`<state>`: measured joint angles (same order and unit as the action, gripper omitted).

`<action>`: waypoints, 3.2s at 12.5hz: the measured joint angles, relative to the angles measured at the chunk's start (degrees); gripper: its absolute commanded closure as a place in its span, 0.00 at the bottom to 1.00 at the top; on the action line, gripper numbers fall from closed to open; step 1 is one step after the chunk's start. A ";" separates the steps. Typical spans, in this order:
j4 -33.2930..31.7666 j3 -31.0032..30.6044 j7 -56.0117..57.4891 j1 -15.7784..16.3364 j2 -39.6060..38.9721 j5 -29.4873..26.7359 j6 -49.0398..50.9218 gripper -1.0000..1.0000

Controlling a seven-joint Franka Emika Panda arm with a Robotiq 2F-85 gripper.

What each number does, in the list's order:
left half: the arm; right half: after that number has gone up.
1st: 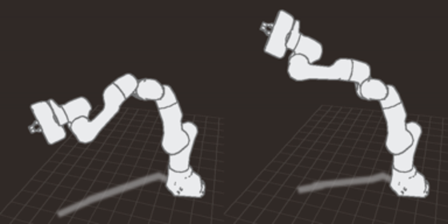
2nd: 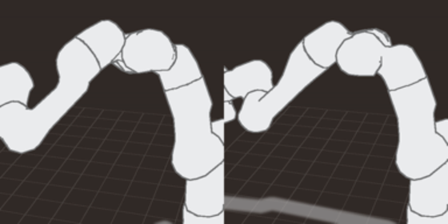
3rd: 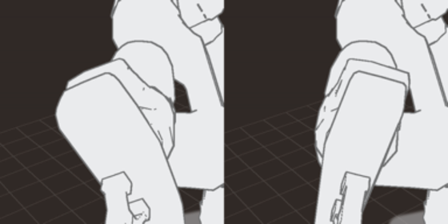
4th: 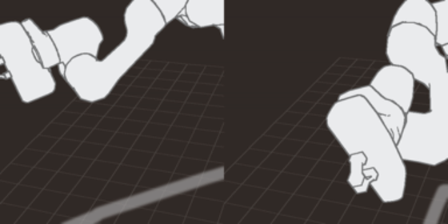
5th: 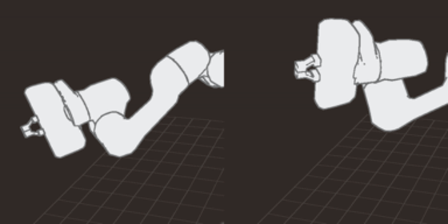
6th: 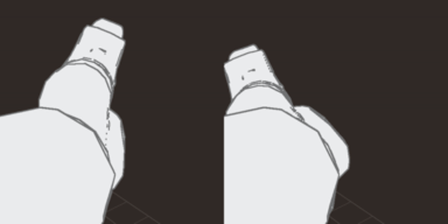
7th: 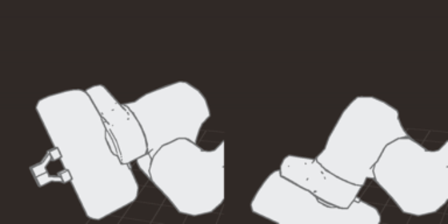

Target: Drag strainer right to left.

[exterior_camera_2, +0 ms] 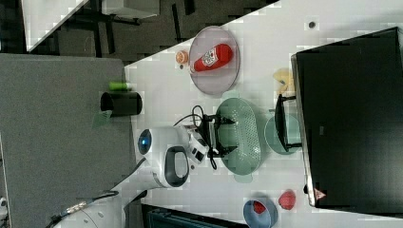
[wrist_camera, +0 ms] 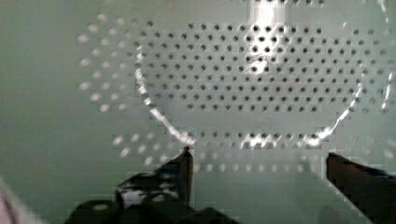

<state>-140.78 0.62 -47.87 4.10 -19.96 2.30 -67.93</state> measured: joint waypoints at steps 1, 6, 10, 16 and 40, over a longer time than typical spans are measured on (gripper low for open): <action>-0.11 -0.16 -0.76 0.45 0.25 0.96 0.11 0.00; -0.56 0.41 -5.82 6.31 -0.24 0.29 -0.06 0.00; 1.34 -0.23 -10.88 13.00 -2.62 0.65 0.45 0.00; 7.05 -0.20 -17.82 19.61 -5.60 0.67 3.13 0.00; 29.82 -3.69 -26.89 32.97 -16.27 -10.79 11.36 0.00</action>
<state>-110.95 -3.07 -74.75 37.07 -36.23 -8.50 -56.57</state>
